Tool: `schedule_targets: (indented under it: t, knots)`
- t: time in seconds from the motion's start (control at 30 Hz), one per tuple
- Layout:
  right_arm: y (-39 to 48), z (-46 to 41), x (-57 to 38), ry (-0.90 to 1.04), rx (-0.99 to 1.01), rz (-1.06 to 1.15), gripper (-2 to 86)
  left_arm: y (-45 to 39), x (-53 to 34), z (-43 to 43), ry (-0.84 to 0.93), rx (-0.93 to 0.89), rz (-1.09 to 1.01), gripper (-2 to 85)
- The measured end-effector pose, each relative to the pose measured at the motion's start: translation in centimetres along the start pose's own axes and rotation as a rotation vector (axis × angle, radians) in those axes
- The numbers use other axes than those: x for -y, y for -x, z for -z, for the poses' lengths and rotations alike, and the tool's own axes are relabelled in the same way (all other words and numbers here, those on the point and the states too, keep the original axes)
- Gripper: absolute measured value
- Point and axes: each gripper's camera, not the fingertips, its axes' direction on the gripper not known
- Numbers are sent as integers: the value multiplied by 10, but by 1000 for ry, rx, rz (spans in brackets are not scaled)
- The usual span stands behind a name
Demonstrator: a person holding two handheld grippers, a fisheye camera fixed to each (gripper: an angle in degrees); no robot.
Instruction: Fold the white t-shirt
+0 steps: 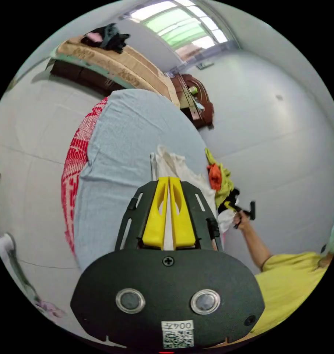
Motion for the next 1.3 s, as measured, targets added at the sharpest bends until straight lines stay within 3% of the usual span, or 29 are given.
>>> schedule_targets:
  t: [0.23,0.4,0.73,1.0,1.3]
  knots:
    - [110,-87,-118,221,-33,219,77,-77,-116,-40,157,276,-283,17]
    - [136,-149,-136,352,-214,276,70,-104,-139,-81,228,283,-419,32]
    - [147,-196,-98,602,-165,139,59,-130,-141,-145,370,328,-631,87]
    - [172,-212,-105,640,-259,200,65,-141,-140,-189,438,256,-709,86]
    - [156,-201,-119,638,-208,149,60,-147,-135,-215,499,240,-740,23]
